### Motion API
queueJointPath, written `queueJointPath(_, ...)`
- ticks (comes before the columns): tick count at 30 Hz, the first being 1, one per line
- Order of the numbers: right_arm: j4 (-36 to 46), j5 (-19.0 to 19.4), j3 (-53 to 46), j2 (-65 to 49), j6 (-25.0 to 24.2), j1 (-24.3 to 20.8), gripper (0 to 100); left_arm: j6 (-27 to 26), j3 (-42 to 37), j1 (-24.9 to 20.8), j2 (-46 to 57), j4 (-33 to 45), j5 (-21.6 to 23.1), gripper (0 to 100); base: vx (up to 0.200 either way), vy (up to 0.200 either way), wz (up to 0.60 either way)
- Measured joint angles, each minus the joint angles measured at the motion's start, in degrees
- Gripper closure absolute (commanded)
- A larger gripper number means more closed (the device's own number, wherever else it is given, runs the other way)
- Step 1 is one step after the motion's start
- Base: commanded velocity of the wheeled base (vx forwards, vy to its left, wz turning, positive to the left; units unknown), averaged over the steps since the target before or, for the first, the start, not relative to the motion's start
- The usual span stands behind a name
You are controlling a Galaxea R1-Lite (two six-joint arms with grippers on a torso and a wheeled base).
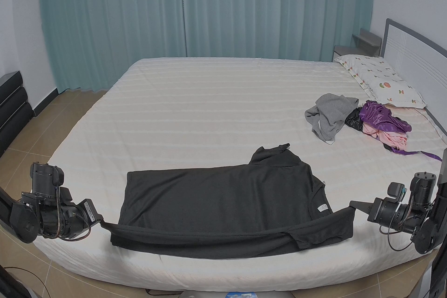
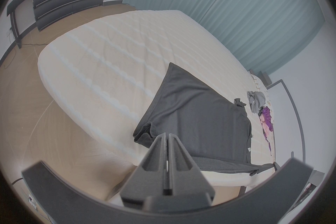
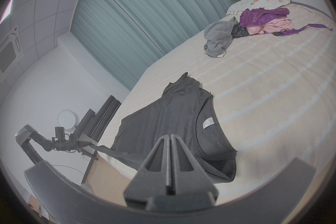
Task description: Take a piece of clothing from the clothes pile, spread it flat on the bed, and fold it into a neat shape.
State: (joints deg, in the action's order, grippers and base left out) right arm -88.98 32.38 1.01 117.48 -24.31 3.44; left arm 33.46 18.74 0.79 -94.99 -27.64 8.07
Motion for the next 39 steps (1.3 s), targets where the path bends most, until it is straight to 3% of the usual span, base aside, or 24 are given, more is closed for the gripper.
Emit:
queueJointPath(27,19.7,0.2,0.0,-13.7,2.4,-1.1,100,-3.0,0.1,1.0,9.3,15.1,0.0,100,0.0,0.0,0.0)
queueJointPath(39,20.0,0.1,0.2,-13.2,3.0,-1.3,100,-2.9,3.0,0.9,6.3,16.5,0.2,100,0.0,0.0,0.0)
